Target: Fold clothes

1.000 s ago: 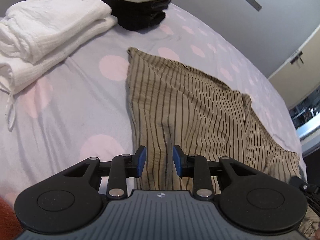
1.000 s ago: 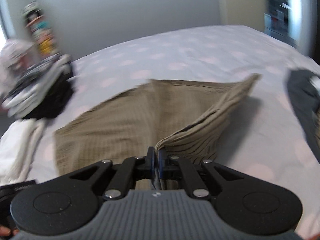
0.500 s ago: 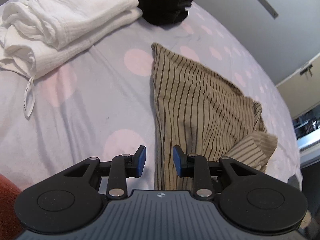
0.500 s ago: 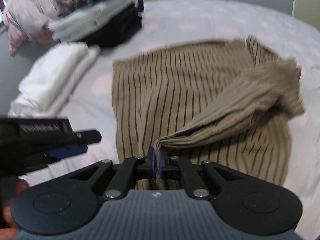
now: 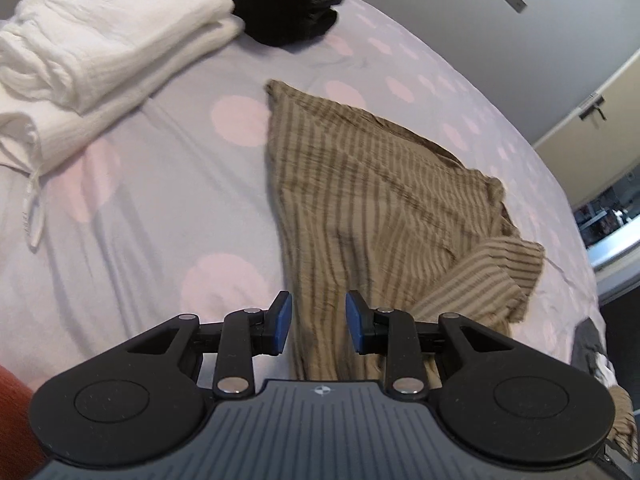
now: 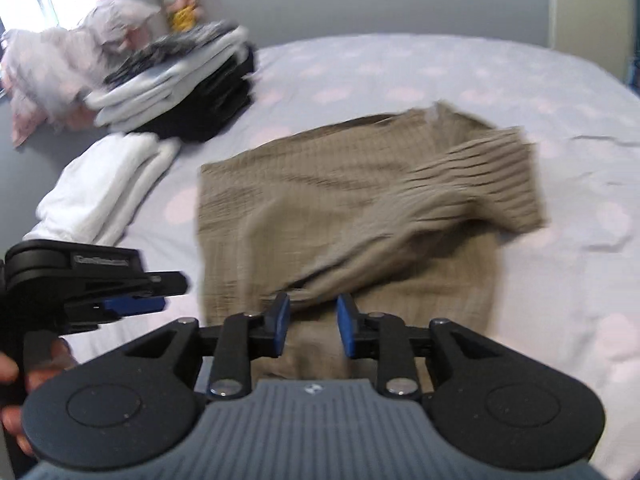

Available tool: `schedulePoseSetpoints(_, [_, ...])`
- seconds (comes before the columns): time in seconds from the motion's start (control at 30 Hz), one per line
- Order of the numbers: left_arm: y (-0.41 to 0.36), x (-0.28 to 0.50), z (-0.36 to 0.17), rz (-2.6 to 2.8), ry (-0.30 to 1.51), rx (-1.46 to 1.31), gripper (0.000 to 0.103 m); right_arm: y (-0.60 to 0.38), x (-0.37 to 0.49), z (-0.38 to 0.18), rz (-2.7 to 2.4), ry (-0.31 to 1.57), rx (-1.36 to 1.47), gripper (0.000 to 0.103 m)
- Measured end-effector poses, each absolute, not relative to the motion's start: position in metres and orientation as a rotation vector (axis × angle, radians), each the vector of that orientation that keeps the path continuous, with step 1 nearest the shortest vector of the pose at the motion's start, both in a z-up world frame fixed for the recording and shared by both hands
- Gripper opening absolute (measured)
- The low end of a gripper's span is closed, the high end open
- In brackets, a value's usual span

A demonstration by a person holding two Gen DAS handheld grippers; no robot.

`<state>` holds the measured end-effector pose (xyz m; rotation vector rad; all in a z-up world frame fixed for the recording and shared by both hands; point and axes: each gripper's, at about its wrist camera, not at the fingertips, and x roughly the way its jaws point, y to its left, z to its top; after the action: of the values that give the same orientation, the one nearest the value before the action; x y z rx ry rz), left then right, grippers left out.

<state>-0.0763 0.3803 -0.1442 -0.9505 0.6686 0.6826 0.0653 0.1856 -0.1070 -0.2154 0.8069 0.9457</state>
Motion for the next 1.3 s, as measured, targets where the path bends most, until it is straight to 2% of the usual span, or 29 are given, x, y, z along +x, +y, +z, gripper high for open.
schedulePoseSetpoints(0.37, [0.364, -0.071, -0.146, 0.460, 0.681, -0.990, 0.035, 0.101, 0.091, -0.144, 0.718, 0.833, -0.150, 0.031])
schedulePoseSetpoints(0.5, [0.350, -0.055, -0.150, 0.368, 0.739, -0.969, 0.037, 0.097, 0.090, -0.158, 0.753, 0.836, -0.139, 0.031])
schedulePoseSetpoints(0.6, [0.344, -0.046, -0.156, 0.342, 0.775, -0.965, 0.037, 0.101, 0.083, -0.158, 0.796, 0.798, -0.162, 0.035])
schedulePoseSetpoints(1.07, [0.338, -0.021, -0.186, 0.339, 0.914, -0.996, 0.037, 0.099, 0.085, -0.159, 0.807, 0.805, -0.126, 0.035])
schedulePoseSetpoints(1.2, [0.331, -0.020, -0.179, 0.307, 0.874, -0.941, 0.016, 0.100, 0.086, -0.160, 0.801, 0.809, -0.133, 0.036])
schedulePoseSetpoints(1.3, [0.330, -0.028, -0.169, 0.279, 0.804, -0.935, 0.011, 0.099, 0.085, -0.159, 0.803, 0.802, -0.130, 0.036])
